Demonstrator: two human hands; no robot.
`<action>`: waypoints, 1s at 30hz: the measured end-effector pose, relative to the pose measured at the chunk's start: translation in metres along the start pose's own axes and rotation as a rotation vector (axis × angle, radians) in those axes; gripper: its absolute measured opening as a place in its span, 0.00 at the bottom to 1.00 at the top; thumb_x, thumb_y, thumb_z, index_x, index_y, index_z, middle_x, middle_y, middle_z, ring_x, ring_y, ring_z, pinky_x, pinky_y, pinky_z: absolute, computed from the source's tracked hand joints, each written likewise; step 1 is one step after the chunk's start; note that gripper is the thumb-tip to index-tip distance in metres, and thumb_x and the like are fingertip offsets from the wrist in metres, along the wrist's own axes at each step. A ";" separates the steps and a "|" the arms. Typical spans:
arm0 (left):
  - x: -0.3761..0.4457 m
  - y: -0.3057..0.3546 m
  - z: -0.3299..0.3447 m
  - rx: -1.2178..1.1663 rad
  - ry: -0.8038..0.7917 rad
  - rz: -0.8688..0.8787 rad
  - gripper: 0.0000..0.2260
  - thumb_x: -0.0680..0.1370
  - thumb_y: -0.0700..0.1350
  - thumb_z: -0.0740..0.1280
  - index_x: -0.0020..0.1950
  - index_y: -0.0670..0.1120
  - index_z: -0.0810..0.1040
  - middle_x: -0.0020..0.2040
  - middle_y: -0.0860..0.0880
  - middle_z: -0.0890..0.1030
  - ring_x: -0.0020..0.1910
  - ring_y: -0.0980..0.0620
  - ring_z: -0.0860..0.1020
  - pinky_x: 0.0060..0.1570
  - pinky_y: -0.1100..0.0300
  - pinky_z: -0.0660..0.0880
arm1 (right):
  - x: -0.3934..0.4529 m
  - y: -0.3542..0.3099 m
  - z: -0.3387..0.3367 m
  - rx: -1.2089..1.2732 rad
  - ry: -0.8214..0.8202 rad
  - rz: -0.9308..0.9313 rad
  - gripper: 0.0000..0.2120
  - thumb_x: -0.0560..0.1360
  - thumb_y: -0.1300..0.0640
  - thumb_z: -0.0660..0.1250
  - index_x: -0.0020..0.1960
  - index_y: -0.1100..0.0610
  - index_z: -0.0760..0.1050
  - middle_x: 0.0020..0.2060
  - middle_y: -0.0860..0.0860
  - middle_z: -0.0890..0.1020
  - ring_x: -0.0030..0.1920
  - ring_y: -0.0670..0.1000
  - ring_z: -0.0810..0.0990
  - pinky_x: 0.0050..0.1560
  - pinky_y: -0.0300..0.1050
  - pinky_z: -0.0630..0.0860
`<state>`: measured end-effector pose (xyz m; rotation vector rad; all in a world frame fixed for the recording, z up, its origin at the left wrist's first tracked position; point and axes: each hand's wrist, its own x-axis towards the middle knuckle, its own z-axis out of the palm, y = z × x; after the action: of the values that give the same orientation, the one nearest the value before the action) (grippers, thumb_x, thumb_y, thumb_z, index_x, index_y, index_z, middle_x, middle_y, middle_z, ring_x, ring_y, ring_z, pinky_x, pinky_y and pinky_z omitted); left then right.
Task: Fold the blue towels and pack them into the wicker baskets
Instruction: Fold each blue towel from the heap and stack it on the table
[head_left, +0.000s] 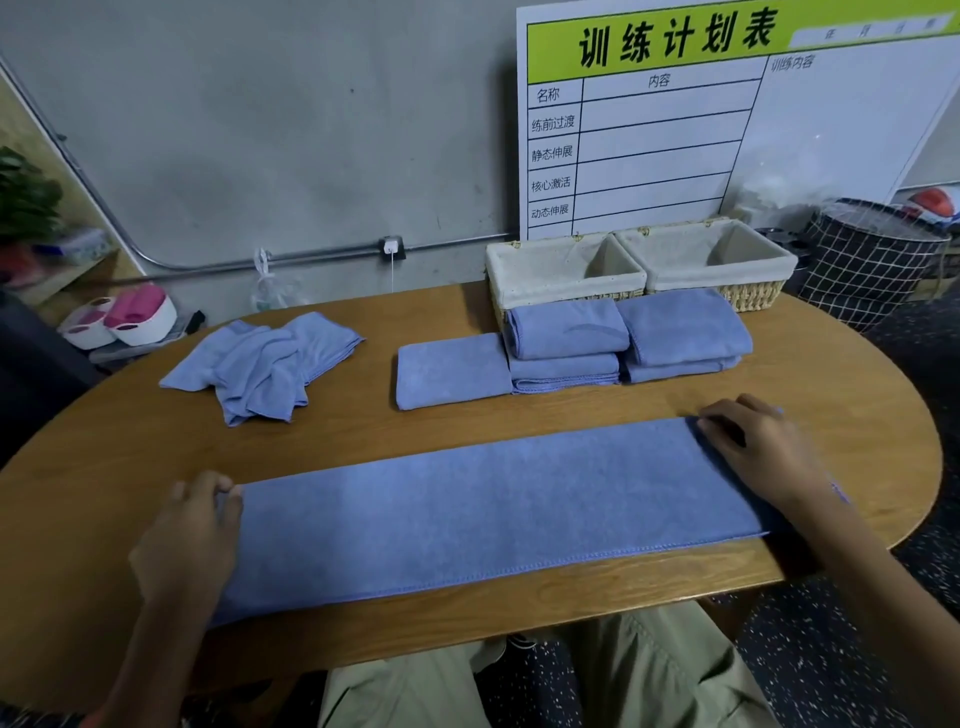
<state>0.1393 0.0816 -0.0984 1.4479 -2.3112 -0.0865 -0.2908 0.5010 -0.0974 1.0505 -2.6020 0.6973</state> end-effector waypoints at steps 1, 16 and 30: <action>-0.001 -0.002 0.001 -0.022 0.024 -0.004 0.06 0.82 0.48 0.63 0.54 0.47 0.76 0.51 0.41 0.75 0.43 0.40 0.75 0.37 0.47 0.72 | -0.003 0.005 -0.007 -0.025 0.003 0.036 0.06 0.78 0.54 0.68 0.53 0.53 0.81 0.43 0.51 0.77 0.40 0.60 0.79 0.33 0.49 0.72; 0.024 -0.002 -0.006 -0.418 -0.036 -0.307 0.11 0.80 0.50 0.68 0.62 0.49 0.78 0.50 0.47 0.81 0.49 0.46 0.76 0.51 0.47 0.72 | 0.009 0.028 -0.033 0.220 -0.052 0.302 0.12 0.77 0.53 0.70 0.60 0.53 0.77 0.47 0.54 0.79 0.46 0.56 0.78 0.45 0.53 0.75; 0.022 -0.003 -0.005 -0.465 -0.018 -0.373 0.07 0.80 0.52 0.69 0.52 0.50 0.81 0.46 0.50 0.82 0.44 0.52 0.75 0.42 0.56 0.68 | 0.027 0.045 -0.011 0.471 0.056 0.368 0.01 0.77 0.62 0.71 0.47 0.59 0.82 0.42 0.57 0.83 0.42 0.54 0.77 0.35 0.30 0.70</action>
<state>0.1352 0.0614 -0.0880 1.5960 -1.8343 -0.6942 -0.3406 0.5194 -0.0922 0.6365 -2.6712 1.4549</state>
